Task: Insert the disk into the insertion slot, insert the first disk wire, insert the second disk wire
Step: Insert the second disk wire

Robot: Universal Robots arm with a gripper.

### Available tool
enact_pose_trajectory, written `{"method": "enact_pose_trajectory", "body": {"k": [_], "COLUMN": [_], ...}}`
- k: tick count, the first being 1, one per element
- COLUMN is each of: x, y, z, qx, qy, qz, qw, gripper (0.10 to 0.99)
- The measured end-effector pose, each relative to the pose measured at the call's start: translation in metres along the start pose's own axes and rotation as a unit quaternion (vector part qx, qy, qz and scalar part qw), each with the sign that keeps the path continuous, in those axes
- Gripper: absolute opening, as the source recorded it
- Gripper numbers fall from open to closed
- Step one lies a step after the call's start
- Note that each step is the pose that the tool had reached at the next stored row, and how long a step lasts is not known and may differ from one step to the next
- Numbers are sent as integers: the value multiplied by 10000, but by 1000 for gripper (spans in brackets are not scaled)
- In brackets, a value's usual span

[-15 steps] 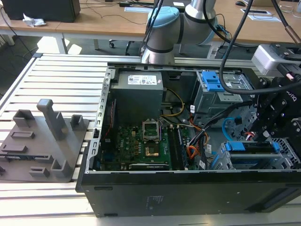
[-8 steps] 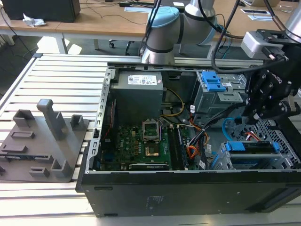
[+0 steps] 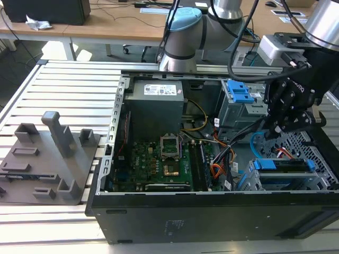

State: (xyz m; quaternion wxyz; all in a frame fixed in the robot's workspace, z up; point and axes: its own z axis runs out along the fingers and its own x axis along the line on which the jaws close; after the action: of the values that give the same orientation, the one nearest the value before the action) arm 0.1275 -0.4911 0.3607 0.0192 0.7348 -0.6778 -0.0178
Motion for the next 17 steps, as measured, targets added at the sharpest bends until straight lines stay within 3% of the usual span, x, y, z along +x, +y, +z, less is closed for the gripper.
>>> {"method": "enact_pose_trajectory", "body": {"k": [5, 7, 11, 13, 17], "x": [-1, -1, 0, -1, -1], "y": [6, 9, 8, 8, 8], "z": [18, 27, 27, 27, 27], "qx": [-2, -12, -13, -13, -14], "qy": [39, 121, 130, 136, 144], "qz": [-449, -587, -594, -597, -603], "qw": [9990, 9982, 9981, 9981, 9981], "gripper": [302, 302, 286, 161, 161]}}
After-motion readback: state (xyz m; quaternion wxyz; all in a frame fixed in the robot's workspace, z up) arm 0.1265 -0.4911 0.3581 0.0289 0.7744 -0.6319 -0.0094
